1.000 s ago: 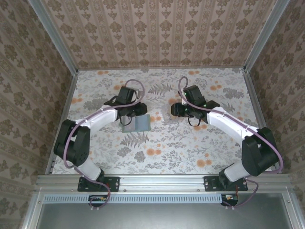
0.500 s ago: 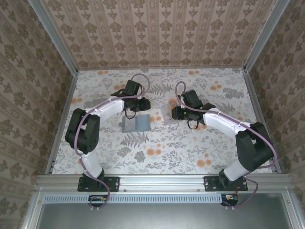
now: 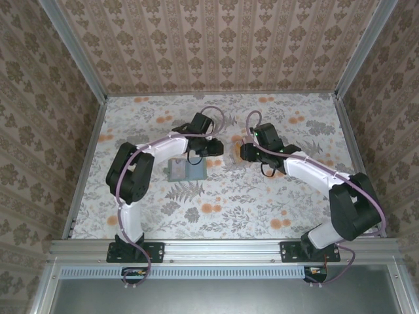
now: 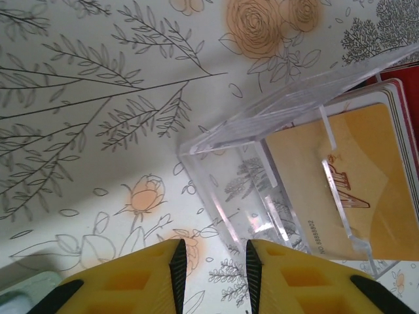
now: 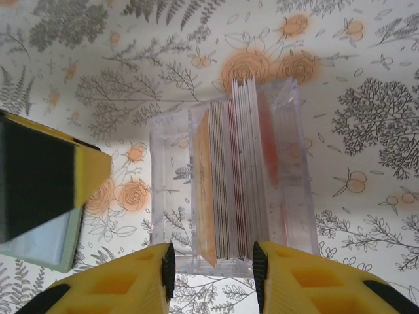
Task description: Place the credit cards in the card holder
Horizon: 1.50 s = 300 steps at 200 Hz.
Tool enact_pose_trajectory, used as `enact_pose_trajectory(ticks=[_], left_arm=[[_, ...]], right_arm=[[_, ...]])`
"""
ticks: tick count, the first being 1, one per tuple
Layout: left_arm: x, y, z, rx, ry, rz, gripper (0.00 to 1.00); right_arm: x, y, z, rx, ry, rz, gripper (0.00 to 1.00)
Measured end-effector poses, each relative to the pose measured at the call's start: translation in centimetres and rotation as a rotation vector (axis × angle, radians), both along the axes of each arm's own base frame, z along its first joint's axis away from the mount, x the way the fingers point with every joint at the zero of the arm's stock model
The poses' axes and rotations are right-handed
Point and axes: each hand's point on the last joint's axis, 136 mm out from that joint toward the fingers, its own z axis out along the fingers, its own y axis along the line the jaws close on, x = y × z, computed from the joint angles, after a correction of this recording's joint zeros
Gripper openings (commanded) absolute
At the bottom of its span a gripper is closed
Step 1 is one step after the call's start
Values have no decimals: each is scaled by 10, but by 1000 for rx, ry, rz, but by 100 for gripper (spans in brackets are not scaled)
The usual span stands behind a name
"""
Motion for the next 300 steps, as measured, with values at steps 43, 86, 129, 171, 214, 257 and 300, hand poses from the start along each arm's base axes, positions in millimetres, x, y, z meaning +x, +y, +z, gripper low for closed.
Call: enact_pose_trajectory(ticks=[43, 86, 129, 171, 214, 257, 300], left_arm=[[-7, -11, -6, -6, 14, -14, 33], [-16, -21, -7, -13, 22, -34, 33], [-18, -24, -12, -10, 29, -38, 33], [-18, -31, -12, -19, 26, -45, 33], [-18, -33, -12, -24, 27, -45, 33], [-19, -36, -12, -30, 27, -52, 33], [-23, -41, -12, -29, 26, -63, 33]], right_arm=[[-2, -5, 5, 5, -52, -14, 41], [6, -2, -19, -33, 3, -2, 43], [8, -2, -23, -47, 11, 3, 45], [14, -1, -27, -67, 14, 11, 46], [16, -1, -33, -89, 26, 23, 47], [17, 3, -33, -80, 29, 44, 45], [16, 6, -33, -56, 38, 63, 43]])
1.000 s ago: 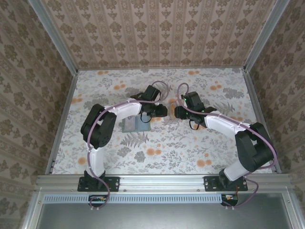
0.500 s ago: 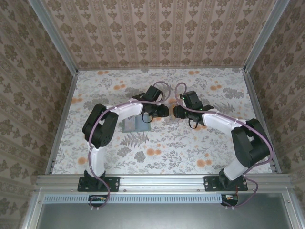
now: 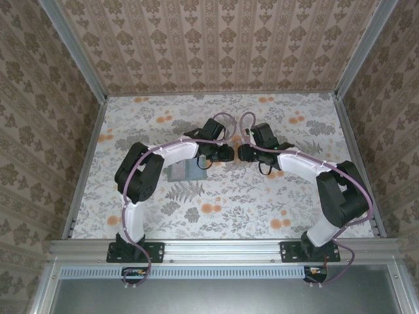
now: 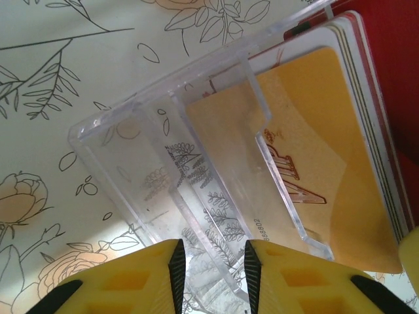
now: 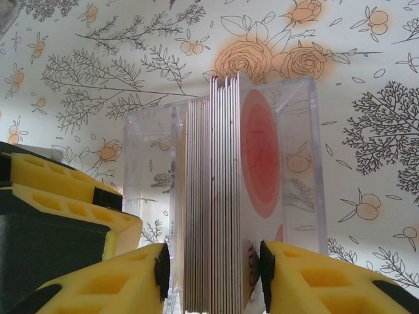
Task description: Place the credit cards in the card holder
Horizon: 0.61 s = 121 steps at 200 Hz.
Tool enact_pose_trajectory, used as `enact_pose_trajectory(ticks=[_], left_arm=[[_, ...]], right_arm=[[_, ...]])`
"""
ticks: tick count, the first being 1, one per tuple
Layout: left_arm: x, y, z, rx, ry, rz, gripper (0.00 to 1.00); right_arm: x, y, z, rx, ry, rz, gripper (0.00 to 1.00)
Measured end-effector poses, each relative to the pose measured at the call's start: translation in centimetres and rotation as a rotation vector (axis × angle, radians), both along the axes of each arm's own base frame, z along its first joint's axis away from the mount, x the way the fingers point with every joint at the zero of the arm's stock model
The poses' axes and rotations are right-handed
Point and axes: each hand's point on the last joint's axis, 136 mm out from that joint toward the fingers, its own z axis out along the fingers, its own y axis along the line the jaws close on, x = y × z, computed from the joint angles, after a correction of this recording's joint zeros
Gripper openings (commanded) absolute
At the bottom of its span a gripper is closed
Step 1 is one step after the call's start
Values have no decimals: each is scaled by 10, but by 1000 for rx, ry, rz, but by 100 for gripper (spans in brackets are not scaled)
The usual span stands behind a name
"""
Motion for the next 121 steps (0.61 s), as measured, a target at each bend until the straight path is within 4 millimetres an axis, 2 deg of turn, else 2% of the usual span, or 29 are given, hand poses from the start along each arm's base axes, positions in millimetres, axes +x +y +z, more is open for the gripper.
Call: enact_pose_trajectory(ticks=[65, 121], left_arm=[[0, 0, 0, 0, 3, 5, 33], [0, 0, 0, 0, 4, 6, 33]], right_arm=[[0, 0, 2, 4, -2, 1, 39], [0, 1, 20, 26, -43, 4, 36]])
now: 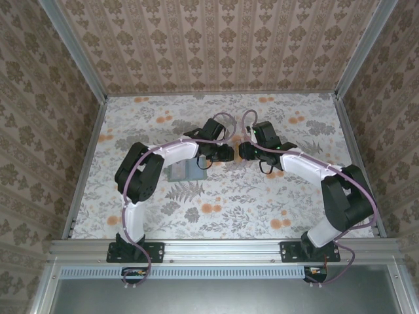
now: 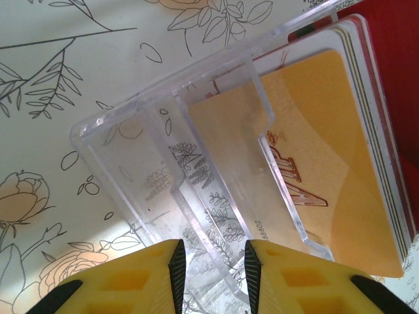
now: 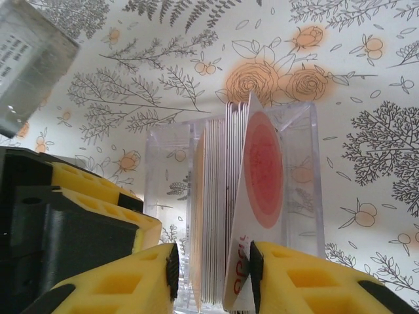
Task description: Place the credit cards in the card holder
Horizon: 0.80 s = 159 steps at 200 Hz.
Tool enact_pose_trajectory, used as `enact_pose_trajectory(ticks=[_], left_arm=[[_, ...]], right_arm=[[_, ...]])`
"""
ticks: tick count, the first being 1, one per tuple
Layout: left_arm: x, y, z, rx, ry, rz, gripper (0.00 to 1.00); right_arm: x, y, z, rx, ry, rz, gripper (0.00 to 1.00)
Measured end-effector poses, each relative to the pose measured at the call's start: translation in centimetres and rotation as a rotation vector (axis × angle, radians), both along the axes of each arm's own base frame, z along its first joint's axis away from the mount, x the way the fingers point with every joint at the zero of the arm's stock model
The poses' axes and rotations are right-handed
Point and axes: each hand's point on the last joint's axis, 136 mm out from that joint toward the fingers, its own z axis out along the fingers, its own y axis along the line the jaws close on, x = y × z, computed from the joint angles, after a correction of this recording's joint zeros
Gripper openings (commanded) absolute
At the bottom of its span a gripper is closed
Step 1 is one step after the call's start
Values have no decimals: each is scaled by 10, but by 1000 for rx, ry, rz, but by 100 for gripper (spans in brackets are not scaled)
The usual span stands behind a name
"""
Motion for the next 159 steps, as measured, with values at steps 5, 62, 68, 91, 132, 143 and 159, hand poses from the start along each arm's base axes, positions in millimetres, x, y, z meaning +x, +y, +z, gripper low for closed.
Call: enact_pose_trajectory(ticks=[5, 62, 68, 91, 132, 143, 159], left_arm=[[0, 0, 0, 0, 0, 0, 33], [0, 0, -1, 1, 1, 0, 33], [0, 0, -1, 1, 1, 0, 33], [0, 0, -1, 2, 2, 0, 33], [0, 2, -1, 10, -2, 5, 33], [0, 3, 3, 6, -8, 7, 33], [-1, 8, 12, -4, -21, 14, 35]], right_arm=[[0, 0, 1, 1, -2, 0, 35], [1, -2, 1, -7, -6, -1, 17], [1, -2, 1, -11, -8, -2, 15], [3, -7, 2, -26, -18, -14, 10], [-7, -17, 14, -32, -59, -35, 7], [-12, -20, 22, -24, -83, -38, 7], [-19, -23, 37, -5, -130, -40, 6]])
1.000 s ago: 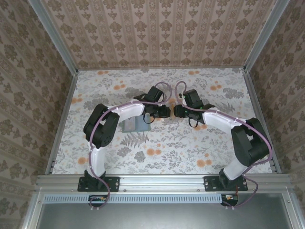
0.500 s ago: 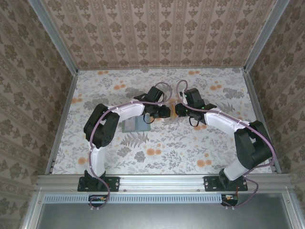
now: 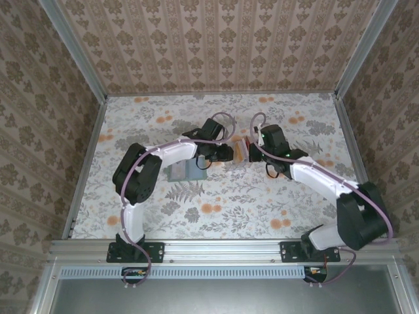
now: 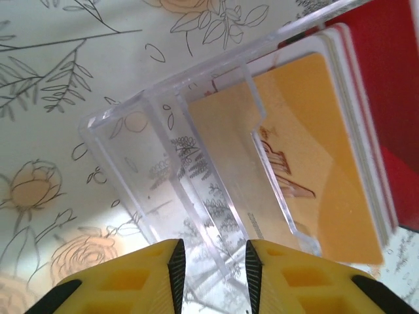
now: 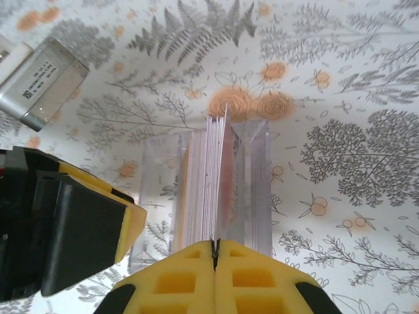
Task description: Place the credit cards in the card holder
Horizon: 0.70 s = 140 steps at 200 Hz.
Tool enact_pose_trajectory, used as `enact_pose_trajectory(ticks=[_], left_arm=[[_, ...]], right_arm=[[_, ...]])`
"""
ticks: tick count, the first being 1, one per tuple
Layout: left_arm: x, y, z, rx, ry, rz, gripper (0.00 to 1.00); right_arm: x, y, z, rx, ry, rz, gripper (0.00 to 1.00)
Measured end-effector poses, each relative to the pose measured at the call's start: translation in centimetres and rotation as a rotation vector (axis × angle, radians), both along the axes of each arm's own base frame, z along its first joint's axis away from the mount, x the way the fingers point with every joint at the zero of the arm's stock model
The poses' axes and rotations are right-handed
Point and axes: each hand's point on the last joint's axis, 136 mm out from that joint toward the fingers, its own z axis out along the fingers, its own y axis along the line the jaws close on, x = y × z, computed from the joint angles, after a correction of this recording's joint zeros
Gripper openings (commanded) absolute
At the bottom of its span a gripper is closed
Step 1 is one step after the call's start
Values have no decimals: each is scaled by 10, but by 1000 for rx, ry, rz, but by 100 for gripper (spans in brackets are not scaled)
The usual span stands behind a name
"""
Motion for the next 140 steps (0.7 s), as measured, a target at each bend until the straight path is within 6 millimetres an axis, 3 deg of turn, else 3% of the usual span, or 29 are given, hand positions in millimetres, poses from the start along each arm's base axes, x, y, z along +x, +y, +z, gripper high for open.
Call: enact_pose_trajectory(ticks=[32, 62, 100, 140], left_arm=[[2, 20, 36, -71, -71, 32, 38], [8, 41, 73, -213, -131, 68, 45], [9, 54, 98, -366, -124, 51, 46], [-8, 50, 130, -439, -161, -47, 46]], right_arm=[[-10, -3, 33, 55, -110, 7, 7], [-15, 11, 47, 132, -141, 76, 7], [-24, 36, 52, 250, -111, 203, 7], [-34, 59, 37, 338, -15, 317, 7]])
